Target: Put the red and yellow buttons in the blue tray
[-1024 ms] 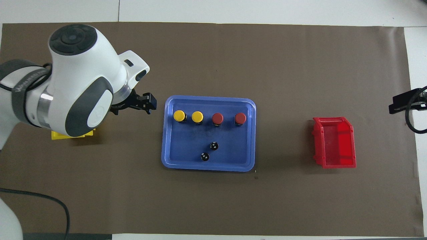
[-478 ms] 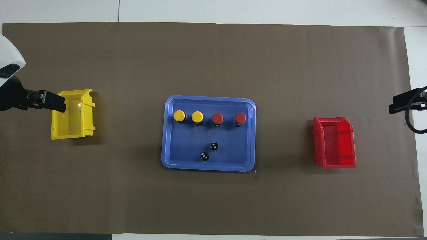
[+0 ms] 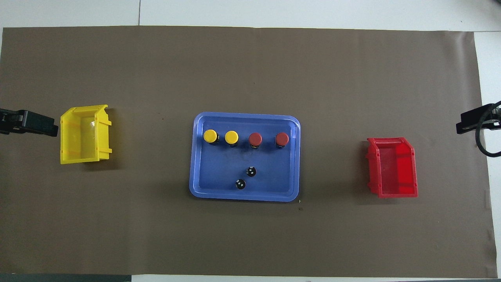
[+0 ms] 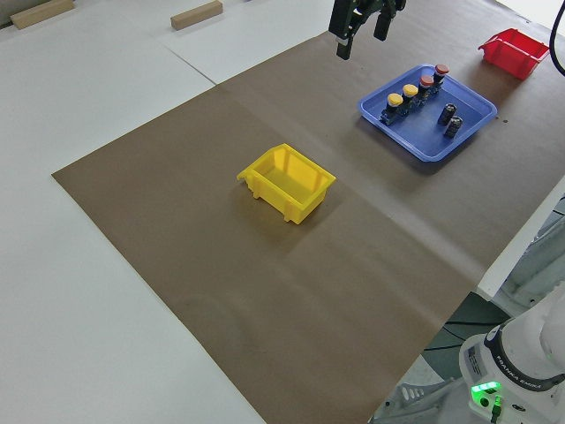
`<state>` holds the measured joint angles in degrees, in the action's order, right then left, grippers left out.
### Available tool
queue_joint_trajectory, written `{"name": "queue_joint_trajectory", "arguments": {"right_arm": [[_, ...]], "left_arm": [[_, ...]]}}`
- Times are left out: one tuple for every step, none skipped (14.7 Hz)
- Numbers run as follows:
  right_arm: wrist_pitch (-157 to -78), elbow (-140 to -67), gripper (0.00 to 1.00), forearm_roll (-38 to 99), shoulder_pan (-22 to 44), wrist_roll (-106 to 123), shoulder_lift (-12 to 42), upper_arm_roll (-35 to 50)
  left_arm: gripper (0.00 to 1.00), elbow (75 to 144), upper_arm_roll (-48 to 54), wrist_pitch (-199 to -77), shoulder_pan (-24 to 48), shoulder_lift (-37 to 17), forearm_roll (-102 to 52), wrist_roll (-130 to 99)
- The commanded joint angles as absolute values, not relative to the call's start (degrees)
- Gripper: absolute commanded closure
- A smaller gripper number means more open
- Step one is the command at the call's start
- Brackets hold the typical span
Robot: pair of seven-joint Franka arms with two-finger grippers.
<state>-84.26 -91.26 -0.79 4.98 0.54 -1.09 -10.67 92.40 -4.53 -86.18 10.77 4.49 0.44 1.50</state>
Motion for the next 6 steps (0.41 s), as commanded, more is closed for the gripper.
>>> {"name": "queue_joint_trajectory", "arguments": {"right_arm": [[-84.11, -91.93, 0.0, -1.05, 4.92, 1.41, -1.76, -10.55], [-84.2, -91.93, 0.0, -1.14, 4.92, 1.41, -1.76, -10.55], [-84.11, -91.85, 0.0, -1.06, 4.92, 1.41, -1.76, -10.55], [-84.11, -91.93, 0.0, -1.05, 4.92, 1.41, -1.76, -10.55], [-84.2, -91.93, 0.0, -1.05, 5.01, 1.41, -1.76, -10.55], [-84.11, -91.93, 0.0, -1.05, 4.92, 1.41, -1.76, -10.46]], "left_arm": [[0.0, 92.11, -6.76, -86.92, 11.07, 4.92, 0.79, 2.9], [0.0, 92.2, -6.94, -87.45, 11.16, 4.92, 0.7, 2.99], [0.0, 92.46, -7.03, -88.06, 10.9, 4.92, 0.7, 3.25], [0.0, 92.55, -7.55, -88.15, 10.64, 4.92, 0.7, 3.95], [0.0, 92.55, -8.34, -87.98, 10.81, 4.92, 0.62, 4.74], [0.0, 92.55, -8.87, -87.8, 11.07, 4.92, 0.62, 4.92]]}}
